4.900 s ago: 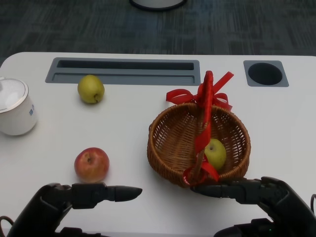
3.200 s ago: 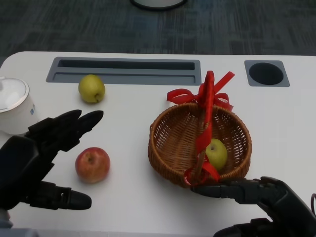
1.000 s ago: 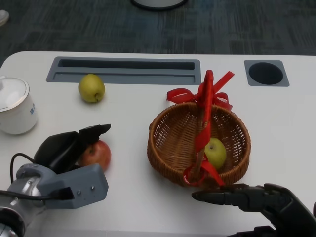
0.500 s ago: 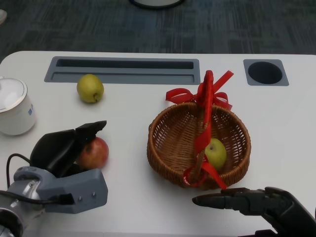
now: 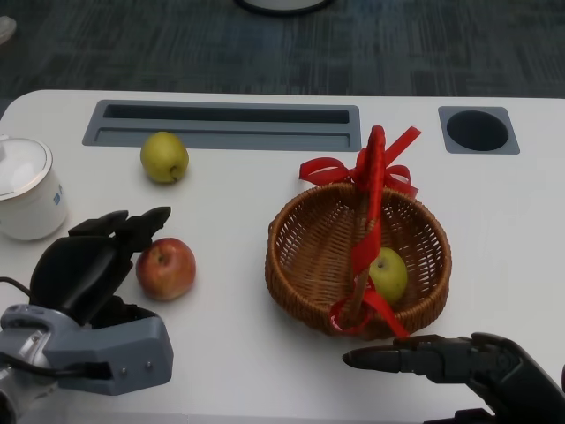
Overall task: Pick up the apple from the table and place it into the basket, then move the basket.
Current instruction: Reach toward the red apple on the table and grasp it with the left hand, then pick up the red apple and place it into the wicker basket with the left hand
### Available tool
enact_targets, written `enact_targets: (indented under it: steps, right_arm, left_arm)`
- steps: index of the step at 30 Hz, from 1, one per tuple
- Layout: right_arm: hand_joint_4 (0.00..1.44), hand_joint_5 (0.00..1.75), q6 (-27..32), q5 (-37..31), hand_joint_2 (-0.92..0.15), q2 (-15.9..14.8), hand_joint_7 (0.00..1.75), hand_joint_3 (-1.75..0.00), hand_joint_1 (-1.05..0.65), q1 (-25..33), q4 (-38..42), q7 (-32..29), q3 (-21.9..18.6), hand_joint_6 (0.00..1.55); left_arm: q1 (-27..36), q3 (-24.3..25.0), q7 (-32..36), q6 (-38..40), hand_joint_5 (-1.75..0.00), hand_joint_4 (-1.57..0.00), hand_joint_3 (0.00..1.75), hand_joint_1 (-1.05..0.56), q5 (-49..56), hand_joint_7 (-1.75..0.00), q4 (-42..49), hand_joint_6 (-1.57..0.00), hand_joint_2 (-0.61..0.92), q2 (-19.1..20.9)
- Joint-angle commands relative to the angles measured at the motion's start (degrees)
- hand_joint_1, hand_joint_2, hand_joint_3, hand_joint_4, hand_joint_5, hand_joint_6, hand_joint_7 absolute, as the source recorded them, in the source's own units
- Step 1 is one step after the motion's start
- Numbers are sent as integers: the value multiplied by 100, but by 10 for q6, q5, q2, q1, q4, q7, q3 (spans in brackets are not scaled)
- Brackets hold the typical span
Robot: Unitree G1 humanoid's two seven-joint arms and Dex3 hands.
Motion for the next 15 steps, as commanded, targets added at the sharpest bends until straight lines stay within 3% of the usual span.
enact_targets:
  steps: [1,7,15]
  right_arm:
    - [83,0,0,3,-80,-9,0,0,-35,1,-1,-1,-6,76]
    - [83,0,1,-3,-79,-10,0,0,-35,7,-10,-6,-10,76]
    - [83,0,3,-16,-79,-13,0,0,-35,19,-22,-16,-12,75]
  left_arm:
    - [-10,3,-10,23,-1,-26,0,-84,-6,-1,20,-25,69,-10]
    - [-33,11,-60,55,0,-26,0,-78,-26,0,53,-25,69,-36]
    - [-58,20,-96,72,0,-27,0,-83,-43,0,75,-25,71,-64]
